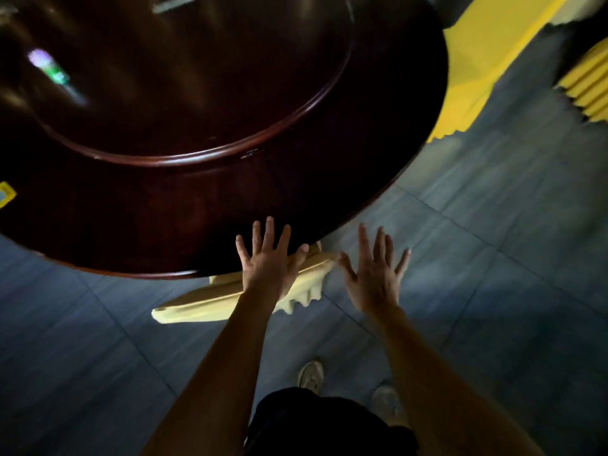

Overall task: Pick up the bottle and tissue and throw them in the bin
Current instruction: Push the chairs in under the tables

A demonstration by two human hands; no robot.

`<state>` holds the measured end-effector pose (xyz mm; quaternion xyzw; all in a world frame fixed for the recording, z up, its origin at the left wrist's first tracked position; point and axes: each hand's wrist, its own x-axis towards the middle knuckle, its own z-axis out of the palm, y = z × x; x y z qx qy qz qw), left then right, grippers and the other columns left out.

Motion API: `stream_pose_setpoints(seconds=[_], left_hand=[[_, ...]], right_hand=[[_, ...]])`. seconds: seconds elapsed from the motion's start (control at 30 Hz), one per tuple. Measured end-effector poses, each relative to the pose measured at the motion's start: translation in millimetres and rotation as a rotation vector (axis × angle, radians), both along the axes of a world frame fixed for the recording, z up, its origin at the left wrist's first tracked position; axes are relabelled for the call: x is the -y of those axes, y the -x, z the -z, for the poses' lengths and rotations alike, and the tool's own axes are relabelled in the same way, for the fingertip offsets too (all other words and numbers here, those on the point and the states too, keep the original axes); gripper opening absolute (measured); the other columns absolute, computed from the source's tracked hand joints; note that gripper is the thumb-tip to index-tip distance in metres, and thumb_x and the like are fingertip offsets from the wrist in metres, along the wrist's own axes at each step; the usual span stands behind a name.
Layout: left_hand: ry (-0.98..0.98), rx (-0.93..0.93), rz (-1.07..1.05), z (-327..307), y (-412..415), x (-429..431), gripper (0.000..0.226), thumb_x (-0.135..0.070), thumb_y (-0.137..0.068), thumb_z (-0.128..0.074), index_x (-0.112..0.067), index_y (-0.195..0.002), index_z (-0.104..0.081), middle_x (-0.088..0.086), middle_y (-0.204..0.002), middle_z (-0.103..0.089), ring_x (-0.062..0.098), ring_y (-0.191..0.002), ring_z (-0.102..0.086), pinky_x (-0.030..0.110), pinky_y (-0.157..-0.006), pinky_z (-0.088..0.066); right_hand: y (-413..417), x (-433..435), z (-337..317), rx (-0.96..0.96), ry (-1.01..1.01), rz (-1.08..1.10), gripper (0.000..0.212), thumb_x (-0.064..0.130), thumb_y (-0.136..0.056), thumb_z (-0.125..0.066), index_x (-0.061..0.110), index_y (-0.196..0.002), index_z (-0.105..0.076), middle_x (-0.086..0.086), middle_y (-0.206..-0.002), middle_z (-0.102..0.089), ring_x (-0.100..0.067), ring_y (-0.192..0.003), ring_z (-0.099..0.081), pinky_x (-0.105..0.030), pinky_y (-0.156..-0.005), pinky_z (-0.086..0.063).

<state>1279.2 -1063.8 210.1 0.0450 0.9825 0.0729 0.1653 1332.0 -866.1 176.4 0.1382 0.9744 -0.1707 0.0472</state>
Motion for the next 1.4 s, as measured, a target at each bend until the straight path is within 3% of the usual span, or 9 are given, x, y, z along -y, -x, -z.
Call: stream_pose_setpoints(seconds=[0.2, 0.43, 0.57, 0.83, 1.07, 1.4], left_hand=[[-0.044, -0.011, 0.199, -5, 11, -121, 0.078, -0.072, -0.094, -0.009, -0.033, -0.161, -0.01, 0.007, -0.171, 0.006, 0.033, -0.156, 0.011, 0.066, -0.121, 0.004], [-0.097, -0.07, 0.366, -23, 8, -287, 0.075, -0.07, -0.098, -0.018, -0.033, -0.162, -0.006, 0.005, -0.17, 0.012, 0.03, -0.156, 0.014, 0.063, -0.121, 0.008], [-0.15, -0.15, 0.397, -33, 5, -378, 0.076, -0.07, -0.097, -0.027, -0.033, -0.161, -0.012, 0.006, -0.171, 0.007, 0.031, -0.156, 0.008, 0.065, -0.12, 0.002], [-0.138, -0.153, 0.484, -46, 9, -494, 0.08, -0.073, -0.096, -0.021, -0.033, -0.162, -0.001, 0.006, -0.17, 0.016, 0.031, -0.156, 0.014, 0.065, -0.12, 0.005], [-0.114, -0.094, 0.48, -28, 57, -560, 0.08, -0.073, -0.096, -0.021, -0.034, -0.162, 0.002, 0.006, -0.17, 0.017, 0.031, -0.156, 0.015, 0.064, -0.12, 0.006], [-0.18, -0.101, 0.444, -14, 205, -699, 0.08, -0.074, -0.095, -0.018, -0.033, -0.161, 0.004, 0.004, -0.169, 0.019, 0.03, -0.155, 0.017, 0.063, -0.12, 0.007]], right_hand=[[-16, -121, -27, -0.039, 0.02, 0.309, 0.084, 0.073, -0.09, -0.02, 0.033, -0.162, -0.005, -0.018, -0.17, -0.004, -0.034, -0.157, -0.009, -0.061, -0.122, 0.011], [-37, -273, -59, -0.101, -0.011, 0.444, 0.079, 0.069, -0.098, -0.03, 0.035, -0.162, -0.001, -0.017, -0.17, 0.004, -0.032, -0.157, -0.001, -0.059, -0.121, 0.012], [-51, -355, -74, -0.098, -0.024, 0.511, 0.079, 0.069, -0.097, -0.03, 0.035, -0.162, 0.001, -0.017, -0.17, 0.006, -0.032, -0.157, 0.002, -0.059, -0.121, 0.011], [-56, -471, -84, -0.044, -0.057, 0.548, 0.08, 0.075, -0.096, -0.017, 0.037, -0.159, 0.014, -0.016, -0.168, 0.018, -0.032, -0.157, 0.013, -0.059, -0.121, 0.016], [-17, -545, -77, -0.005, -0.09, 0.545, 0.08, 0.077, -0.095, -0.012, 0.038, -0.158, 0.019, -0.016, -0.167, 0.023, -0.033, -0.156, 0.016, -0.058, -0.12, 0.018], [113, -674, -70, 0.027, -0.131, 0.552, 0.081, 0.078, -0.094, -0.011, 0.037, -0.158, 0.018, -0.017, -0.167, 0.021, -0.034, -0.156, 0.014, -0.06, -0.121, 0.014]])
